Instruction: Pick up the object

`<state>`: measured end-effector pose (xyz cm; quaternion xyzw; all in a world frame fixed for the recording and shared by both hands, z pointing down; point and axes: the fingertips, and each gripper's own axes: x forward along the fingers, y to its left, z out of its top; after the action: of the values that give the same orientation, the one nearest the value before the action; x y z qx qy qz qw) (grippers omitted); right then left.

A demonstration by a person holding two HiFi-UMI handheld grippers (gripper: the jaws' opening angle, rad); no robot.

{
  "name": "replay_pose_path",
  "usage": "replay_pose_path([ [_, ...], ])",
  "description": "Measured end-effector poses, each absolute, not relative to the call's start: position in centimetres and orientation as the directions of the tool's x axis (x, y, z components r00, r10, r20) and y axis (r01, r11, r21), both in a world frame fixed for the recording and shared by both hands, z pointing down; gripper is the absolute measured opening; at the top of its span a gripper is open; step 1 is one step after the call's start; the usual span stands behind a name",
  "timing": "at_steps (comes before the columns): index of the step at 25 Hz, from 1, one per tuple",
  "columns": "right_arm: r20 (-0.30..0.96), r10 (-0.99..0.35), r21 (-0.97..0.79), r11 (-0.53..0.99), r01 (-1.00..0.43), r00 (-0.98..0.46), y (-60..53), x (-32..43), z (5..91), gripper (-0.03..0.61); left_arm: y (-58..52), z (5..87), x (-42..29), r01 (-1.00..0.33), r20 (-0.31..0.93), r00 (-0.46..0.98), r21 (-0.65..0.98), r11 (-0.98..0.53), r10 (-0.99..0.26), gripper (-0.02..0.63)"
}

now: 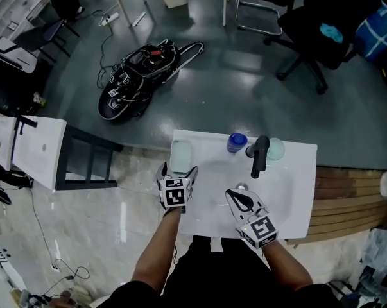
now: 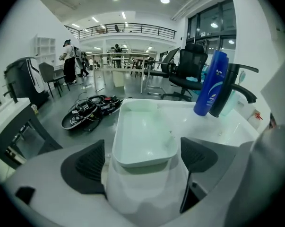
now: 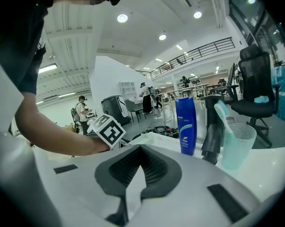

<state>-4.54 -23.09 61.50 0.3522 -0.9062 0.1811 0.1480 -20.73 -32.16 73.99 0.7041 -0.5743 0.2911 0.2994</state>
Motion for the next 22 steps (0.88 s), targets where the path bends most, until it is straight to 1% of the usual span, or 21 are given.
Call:
replay_pose_path([
  [11, 0.385, -0.593, -0.238, 0.677, -0.697, -0.707, -23.51, -4.26, 61.57, 0.018, -32.21, 73.93, -20.72, -0.981, 0.759, 0.169, 0.07, -0.179, -0.628, 0.501],
  [22, 0.376, -0.602, -0.24, 0.671, -0.701, -0.705, -23.48, -4.76, 61.82, 0.018, -31.95, 73.48, -20.8, -0.974, 0.738, 0.195, 0.071, -0.213, -0.646, 0.42],
])
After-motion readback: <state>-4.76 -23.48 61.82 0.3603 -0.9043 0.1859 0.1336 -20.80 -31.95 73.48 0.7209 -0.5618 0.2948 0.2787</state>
